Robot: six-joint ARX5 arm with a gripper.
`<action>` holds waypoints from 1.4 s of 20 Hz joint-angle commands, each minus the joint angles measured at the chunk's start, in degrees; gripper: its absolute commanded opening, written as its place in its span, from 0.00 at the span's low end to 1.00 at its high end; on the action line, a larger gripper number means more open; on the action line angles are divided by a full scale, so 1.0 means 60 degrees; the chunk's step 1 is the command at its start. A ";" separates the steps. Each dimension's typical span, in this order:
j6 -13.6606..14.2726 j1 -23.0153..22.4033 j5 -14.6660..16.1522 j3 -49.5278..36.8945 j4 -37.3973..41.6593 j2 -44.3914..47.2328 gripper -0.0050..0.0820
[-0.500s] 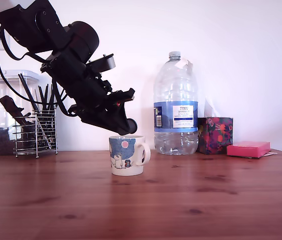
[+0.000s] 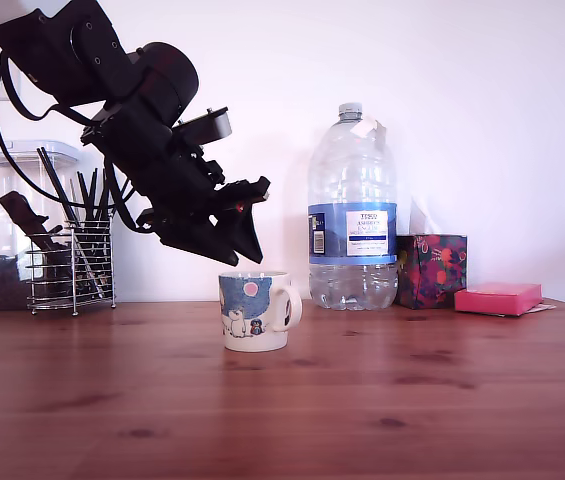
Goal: Pick up the coffee capsules from the table one by one and drop them inside the nearest coffee cup
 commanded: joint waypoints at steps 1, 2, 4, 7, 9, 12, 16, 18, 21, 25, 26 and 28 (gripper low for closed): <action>0.0044 -0.0029 0.0098 -0.0131 0.0000 0.0047 0.02; 0.0044 -0.0029 0.0113 -0.0131 -0.0004 -0.0066 0.04; 0.0044 -0.0029 0.0109 -0.0131 -0.0080 -0.0284 0.04; 0.0044 -0.0029 0.0102 -0.0146 -0.0382 -0.0703 0.04; 0.0044 -0.0025 0.0102 -0.0208 -0.0495 -0.0987 0.04; 0.0044 -0.0018 0.0098 -0.0576 -0.0499 -0.1570 0.04; 0.0044 0.0120 -0.0018 -0.1730 -0.0197 -0.2754 0.04; 0.0040 0.0255 -0.0062 -0.2521 -0.0004 -0.3461 0.04; -0.0324 0.0648 -0.0189 -0.4124 0.0656 -0.4867 0.04; -0.0747 0.1162 -0.0452 -0.6215 0.1166 -0.7031 0.04; -0.0787 0.1275 -0.0488 -0.6645 0.1169 -0.7566 0.04; -0.0900 0.1468 -0.0696 -0.7522 0.1147 -0.8750 0.04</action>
